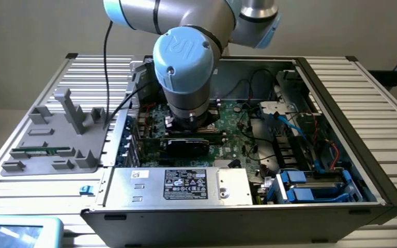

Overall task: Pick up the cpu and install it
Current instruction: 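Install the second cpu locking lever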

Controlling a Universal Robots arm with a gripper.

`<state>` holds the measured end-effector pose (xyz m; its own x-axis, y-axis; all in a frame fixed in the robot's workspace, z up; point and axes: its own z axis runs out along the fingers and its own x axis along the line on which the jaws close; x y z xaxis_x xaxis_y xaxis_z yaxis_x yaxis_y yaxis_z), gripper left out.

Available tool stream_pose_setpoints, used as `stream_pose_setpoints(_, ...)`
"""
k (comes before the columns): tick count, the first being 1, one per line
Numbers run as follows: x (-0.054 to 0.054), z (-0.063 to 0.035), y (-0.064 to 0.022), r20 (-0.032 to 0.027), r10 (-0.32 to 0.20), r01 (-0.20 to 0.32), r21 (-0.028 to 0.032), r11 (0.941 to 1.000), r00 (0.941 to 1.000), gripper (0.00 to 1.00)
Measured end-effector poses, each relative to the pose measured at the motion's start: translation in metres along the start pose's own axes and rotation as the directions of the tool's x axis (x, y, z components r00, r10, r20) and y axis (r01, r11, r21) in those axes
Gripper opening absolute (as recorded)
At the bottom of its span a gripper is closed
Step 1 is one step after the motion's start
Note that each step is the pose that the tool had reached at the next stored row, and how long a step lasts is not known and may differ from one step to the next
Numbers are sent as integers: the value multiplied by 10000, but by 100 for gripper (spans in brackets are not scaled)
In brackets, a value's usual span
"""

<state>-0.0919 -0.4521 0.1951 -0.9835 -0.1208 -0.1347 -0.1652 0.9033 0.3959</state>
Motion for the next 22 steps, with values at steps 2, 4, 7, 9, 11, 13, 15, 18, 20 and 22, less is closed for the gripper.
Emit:
stream_pose_setpoints(2, -7, -44, 23, -22, -9, 10, 125, 9999, 10000, 9)
stream_pose_setpoints(4, -18, -98, 65, -39, -16, 17, 224, 9997, 10000, 9)
stream_pose_setpoints(7, -31, -163, 114, -69, -30, 32, 410, 9992, 10000, 9)
stream_pose_setpoints(9, -37, -193, 134, -99, -40, 46, 579, 9983, 9999, 9)
stream_pose_setpoints(11, -43, -226, 157, -128, -51, 60, 747, 9972, 9999, 9)
stream_pose_setpoints(13, -51, -263, 185, -153, -60, 74, 894, 9960, 9999, 9)
stream_pose_setpoints(15, -60, -303, 220, -178, -69, 87, 1036, 9946, 9998, 9)
stream_pose_setpoints(18, -74, -364, 281, -218, -80, 107, 1257, 9920, 9997, 9)
stream_pose_setpoints(20, -83, -399, 319, -246, -89, 123, 1418, 9898, 9997, 9)
stream_pose_setpoints(22, -92, -432, 356, -275, -97, 140, 1581, 9873, 9996, 9)
